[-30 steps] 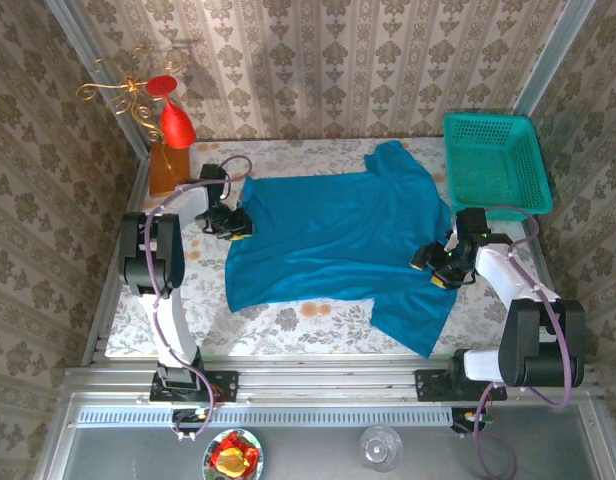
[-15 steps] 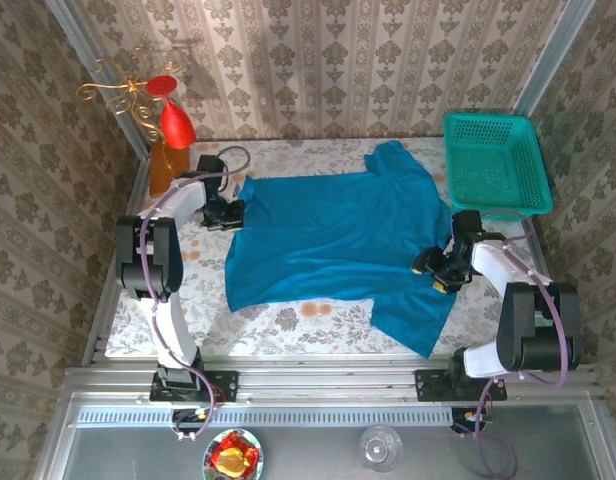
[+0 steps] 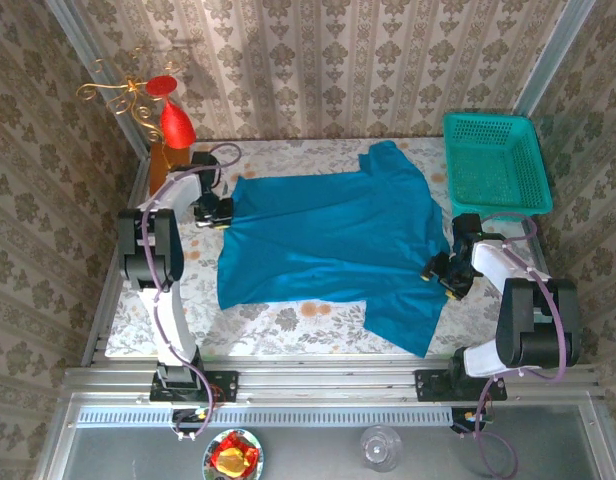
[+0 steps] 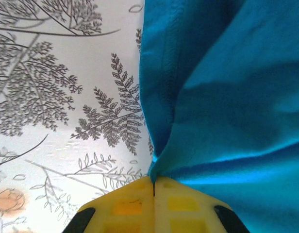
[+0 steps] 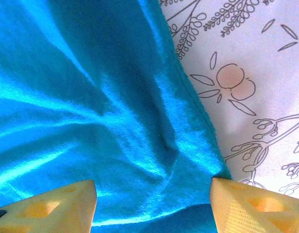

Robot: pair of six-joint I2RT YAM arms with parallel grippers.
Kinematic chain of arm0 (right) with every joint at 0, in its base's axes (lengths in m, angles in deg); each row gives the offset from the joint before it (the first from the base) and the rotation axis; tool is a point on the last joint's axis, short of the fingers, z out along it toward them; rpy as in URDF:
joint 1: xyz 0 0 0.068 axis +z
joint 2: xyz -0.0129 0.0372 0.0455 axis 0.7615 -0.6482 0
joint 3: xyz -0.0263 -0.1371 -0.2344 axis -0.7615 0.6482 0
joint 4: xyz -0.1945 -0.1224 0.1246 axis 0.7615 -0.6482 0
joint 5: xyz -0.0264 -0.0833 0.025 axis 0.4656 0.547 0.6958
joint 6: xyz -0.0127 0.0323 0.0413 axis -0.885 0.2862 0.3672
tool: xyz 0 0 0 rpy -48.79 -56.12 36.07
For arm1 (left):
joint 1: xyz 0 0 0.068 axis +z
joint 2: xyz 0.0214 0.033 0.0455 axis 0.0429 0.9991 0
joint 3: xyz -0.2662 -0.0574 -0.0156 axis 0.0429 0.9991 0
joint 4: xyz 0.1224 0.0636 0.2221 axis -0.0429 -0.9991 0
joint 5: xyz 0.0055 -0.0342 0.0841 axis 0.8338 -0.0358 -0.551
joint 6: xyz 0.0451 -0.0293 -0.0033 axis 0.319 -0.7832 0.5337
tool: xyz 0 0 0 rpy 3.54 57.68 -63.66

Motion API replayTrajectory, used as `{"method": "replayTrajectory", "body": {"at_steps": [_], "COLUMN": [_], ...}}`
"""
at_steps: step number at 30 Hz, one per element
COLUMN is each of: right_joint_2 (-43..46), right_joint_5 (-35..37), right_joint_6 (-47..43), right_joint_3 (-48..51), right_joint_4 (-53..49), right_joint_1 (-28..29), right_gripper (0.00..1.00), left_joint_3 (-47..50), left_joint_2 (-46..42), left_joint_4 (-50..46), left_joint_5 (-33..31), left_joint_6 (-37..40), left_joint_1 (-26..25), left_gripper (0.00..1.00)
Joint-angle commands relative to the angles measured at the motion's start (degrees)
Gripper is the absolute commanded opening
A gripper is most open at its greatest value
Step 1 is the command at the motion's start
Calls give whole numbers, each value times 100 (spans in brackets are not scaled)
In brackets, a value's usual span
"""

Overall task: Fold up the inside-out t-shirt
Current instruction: Smooth out the T-shirt at the center of the table.

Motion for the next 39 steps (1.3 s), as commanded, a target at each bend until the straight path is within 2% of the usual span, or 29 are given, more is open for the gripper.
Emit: {"method": "replayTrajectory", "body": {"at_steps": [1, 4, 10, 17, 22, 28, 32, 39], "right_joint_2": [173, 239, 531, 318, -246, -898, -1235, -1610], "right_joint_5": [94, -25, -627, -608, -451, -278, -387, -288], "right_joint_6": [63, 56, -104, -61, -246, -324, -327, -285], "right_joint_3": [0, -63, -199, -571, -1065, -1507, -1720, -1917], "right_joint_4": [-278, -331, -162, -177, -332, -479, -452, -440], "right_joint_1": [-20, -13, 106, 339, 822, 1318, 1528, 1661], "right_gripper": [64, 64, 63, 63, 63, 63, 63, 64], "left_joint_3": [-151, -508, -1664, -3201, -4217, -4963, -5405, -5463], "left_joint_2": [-83, -121, 340, 1383, 2236, 2907, 3341, 3594], "left_joint_4": [-159, -147, -229, -410, -545, -687, -945, -982], "left_joint_5": [-214, -261, -503, -1303, -1656, -2419, -2466, -2662], "left_joint_6": [64, 57, 191, 435, 840, 1282, 1357, 1402], "left_joint_1": [27, -11, -294, -742, -906, -1019, -999, -989], "left_gripper": [16, 24, 25, 25, 26, 28, 30, 32]}}
